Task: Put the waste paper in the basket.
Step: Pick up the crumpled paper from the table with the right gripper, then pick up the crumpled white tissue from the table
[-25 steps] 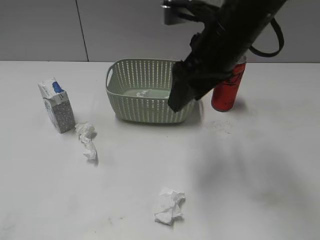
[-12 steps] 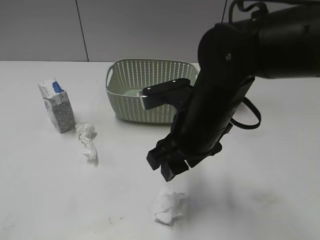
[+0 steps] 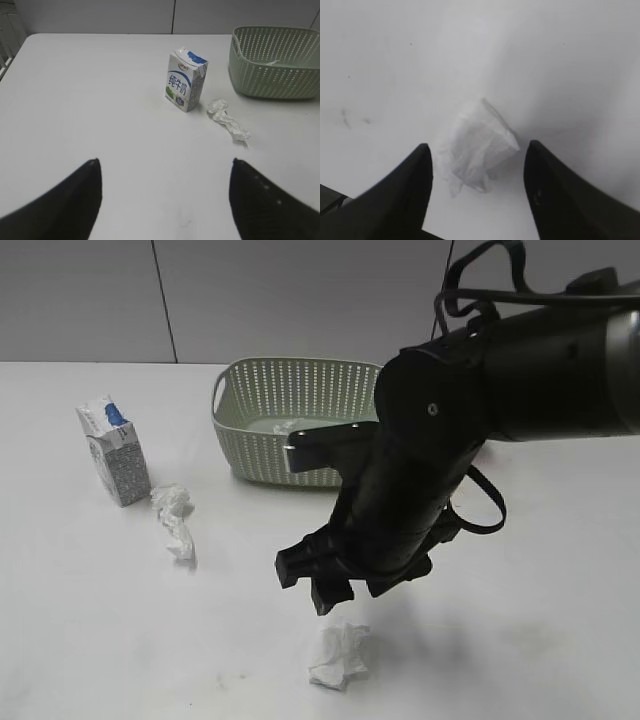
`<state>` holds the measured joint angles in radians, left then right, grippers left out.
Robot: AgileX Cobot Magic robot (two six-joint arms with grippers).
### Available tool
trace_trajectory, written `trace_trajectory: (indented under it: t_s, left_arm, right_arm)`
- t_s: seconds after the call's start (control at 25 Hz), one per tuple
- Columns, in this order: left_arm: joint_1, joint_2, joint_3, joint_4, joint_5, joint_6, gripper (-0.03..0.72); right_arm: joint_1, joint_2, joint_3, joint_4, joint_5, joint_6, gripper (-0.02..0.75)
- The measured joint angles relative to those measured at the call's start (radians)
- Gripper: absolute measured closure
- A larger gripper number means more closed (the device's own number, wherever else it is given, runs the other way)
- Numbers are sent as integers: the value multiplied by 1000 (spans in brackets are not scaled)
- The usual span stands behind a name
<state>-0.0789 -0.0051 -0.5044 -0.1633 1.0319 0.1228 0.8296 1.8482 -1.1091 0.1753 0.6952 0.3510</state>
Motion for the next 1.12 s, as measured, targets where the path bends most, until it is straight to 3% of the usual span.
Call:
trace_trajectory:
  t_s: [0.44,0.56,0.76,0.88,1.12]
  left_arm:
    - [0,0,0,0,0,0,100]
    - [0,0,0,0,0,0,100]
    - [0,0,0,0,0,0,100]
    - [0,0,0,0,0,0,100]
    - [0,0,0,0,0,0,100]
  right_arm:
    - [0,156,3,87,3,7,311]
    - [0,157,3,88,3,7,398]
    - [1,157,3,93,3,-31,696]
    - [4,149,3,98,11,-45,734]
    - [6,0,-17,101,20,-92,740]
